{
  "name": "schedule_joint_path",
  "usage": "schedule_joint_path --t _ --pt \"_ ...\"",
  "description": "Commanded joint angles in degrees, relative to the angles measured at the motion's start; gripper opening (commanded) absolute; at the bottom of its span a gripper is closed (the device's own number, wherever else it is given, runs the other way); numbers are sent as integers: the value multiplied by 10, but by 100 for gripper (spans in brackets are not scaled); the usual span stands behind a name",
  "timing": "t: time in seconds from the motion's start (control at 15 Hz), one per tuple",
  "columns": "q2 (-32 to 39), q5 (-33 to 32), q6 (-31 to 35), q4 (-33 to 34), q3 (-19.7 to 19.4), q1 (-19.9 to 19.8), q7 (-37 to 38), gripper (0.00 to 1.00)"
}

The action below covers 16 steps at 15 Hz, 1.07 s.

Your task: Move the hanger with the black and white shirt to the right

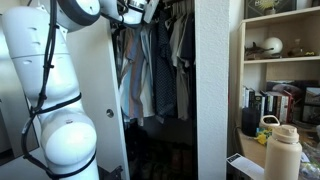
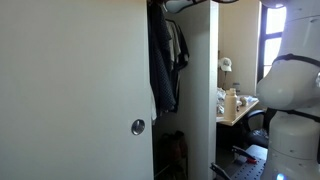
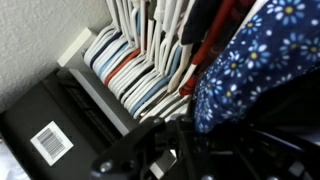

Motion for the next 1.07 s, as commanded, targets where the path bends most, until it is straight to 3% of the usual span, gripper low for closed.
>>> schedule_joint_path --t 0.0,0.27,0.33,0.4,0.6,0.67,1.0 --pt "13 -33 -6 15 9 0 34 2" --pt "8 -31 -11 3 14 4 39 2" --pt "3 -26 -16 0 15 5 43 32" --pt "-3 -19 -20 -4 16 5 46 32" --pt "-30 8 -39 -14 18 12 51 55" --pt "-38 7 -54 -13 -48 90 49 62" --pt "-130 43 -155 -44 -87 169 25 99"
